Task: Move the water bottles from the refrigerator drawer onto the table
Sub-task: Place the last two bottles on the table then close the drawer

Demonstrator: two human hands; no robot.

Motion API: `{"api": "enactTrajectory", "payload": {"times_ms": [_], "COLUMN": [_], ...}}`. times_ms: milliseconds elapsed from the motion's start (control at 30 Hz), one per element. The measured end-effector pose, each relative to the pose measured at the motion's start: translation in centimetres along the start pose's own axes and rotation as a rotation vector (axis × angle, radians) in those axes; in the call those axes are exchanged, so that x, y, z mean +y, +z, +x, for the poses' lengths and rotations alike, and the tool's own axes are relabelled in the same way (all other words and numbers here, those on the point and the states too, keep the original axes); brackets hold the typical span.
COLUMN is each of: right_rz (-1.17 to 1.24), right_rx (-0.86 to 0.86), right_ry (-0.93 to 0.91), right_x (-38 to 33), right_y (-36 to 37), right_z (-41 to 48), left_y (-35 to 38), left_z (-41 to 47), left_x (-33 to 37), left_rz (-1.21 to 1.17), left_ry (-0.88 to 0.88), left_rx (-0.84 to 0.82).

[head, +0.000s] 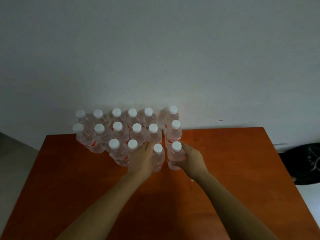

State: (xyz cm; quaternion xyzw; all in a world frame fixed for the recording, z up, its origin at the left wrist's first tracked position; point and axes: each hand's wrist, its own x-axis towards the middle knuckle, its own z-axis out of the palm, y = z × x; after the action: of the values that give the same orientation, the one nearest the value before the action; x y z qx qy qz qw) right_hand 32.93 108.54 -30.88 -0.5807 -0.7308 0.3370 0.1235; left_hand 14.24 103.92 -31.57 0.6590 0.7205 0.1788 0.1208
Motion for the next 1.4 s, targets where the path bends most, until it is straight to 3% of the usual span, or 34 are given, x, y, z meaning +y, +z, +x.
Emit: {"api": "enactTrajectory", "payload": {"times_ms": [300,767,1000,1133,1400], "right_rz": [0.16,0.074,-0.084,-0.29,-0.491], "right_rx": [-0.037,0.0,0.209,0.434,0.738], "right_ry": [0.01,-0.011,-0.113,-0.034,0.175], "right_x": [0.6,0.3,-0.2,1.2,4.0], "right_y": [1.0,2.1,0.0,-3.3,-14.5], "right_z": [2.5,-0.5,-3.1,-6.4,-20.2], "left_y": [1.2,-1.3,-4.0,-6.0,-10.2], "left_z": [1.0,-2.0,-1.8,-1.4,-4.4], "left_x": [-0.4,-0.2,0.1,2.6,17.6], "left_rz": [-0.041,-0.081,0.06,0.172,0.211], "left_ry": [-0.081,-0.014,0.094,0.157,0.355], "left_rx": [-0.026,-0.057,0.033,0.07,0.241]}}
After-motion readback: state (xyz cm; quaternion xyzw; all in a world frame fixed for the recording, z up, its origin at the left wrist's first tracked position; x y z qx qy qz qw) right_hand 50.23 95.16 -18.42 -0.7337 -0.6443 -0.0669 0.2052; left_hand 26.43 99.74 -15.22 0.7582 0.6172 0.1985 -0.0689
